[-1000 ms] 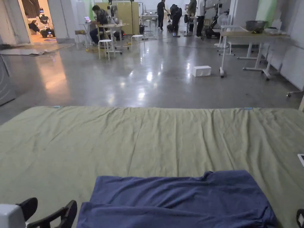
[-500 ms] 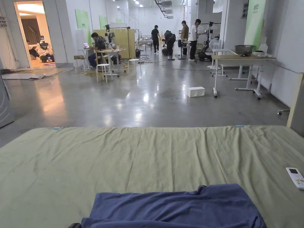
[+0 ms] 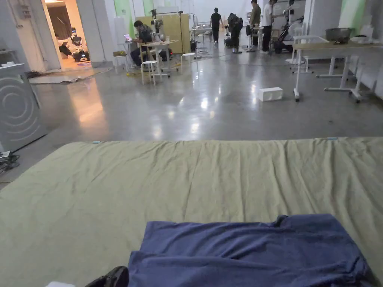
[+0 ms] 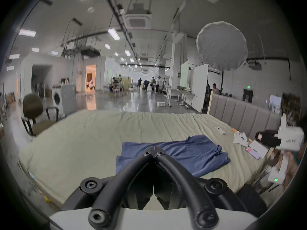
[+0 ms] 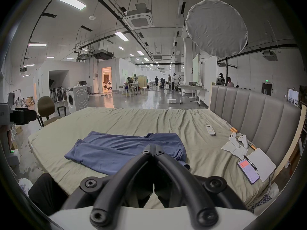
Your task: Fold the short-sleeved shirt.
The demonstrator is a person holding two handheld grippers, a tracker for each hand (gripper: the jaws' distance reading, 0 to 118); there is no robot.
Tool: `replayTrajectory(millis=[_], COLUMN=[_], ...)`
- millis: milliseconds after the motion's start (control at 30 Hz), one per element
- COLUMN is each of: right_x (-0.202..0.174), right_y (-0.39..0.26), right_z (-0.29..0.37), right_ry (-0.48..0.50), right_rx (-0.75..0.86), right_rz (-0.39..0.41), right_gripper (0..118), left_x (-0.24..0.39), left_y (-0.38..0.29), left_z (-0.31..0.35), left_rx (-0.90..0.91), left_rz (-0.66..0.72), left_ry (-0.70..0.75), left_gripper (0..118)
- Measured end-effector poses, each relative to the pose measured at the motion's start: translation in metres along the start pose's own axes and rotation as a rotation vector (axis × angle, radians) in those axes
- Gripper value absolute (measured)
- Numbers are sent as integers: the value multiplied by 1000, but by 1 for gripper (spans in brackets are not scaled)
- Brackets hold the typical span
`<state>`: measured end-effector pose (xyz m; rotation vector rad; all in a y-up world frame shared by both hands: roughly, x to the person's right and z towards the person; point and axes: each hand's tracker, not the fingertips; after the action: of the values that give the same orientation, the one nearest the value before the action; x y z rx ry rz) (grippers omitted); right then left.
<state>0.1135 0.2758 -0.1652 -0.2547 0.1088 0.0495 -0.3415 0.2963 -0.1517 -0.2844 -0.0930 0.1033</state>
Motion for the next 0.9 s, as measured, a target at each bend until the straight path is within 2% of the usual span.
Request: replayTrajectory(millis=[133,200,233,300,333,467,633,700,733,800,833,867,900], right_x=[-4,-5,-5,-6,-8,-11,-5,0,2,6,8,11,12], right_y=[-8,-16,-18,-22,-24,-30,-37,-41,-43,-50,-52,-56,-59], right_z=[-8,-15,-17,-20,-20,-21,-25,-28,-30,-35,-36,-37,-38], right_ry=[18,34,39,56,59,52,43,36,32,21,21,19,17], right_rx=[-38,-75,-78,-99,-104,-140,-178,-194,-207,-230,-235,-246,-250], right_rz=[-2,-19,-19,-14,-6,65,61,48,38,18,11,2,-4], right_gripper=[0,0,0,0,0,0,0,0,0,0,0,0,0], left_x=[-36,-54,-57,-69,-73,-85,-87,-79,-75,-70,-67,-63,-58], left_y=[-11,-21,-25,-42,-50,-85,-109,-117,-120,-131,-131,-132,-130], left_z=[-26,-52,-63,-95,-109,-162,-204,-213,-214,-217,-217,-219,-219], left_rx=[-66,-159,-207,-276,-314,-457,-580,-613,-618,-602,-602,-608,-623], left_rz=[76,132,146,166,154,119,76,28,16,-43,-38,-49,-100], left_ry=[56,50,47,101,111,118,188,238,217,234,218,205,237], left_gripper=[0,0,4,34,40,41,43,57,60,59,51,32,20])
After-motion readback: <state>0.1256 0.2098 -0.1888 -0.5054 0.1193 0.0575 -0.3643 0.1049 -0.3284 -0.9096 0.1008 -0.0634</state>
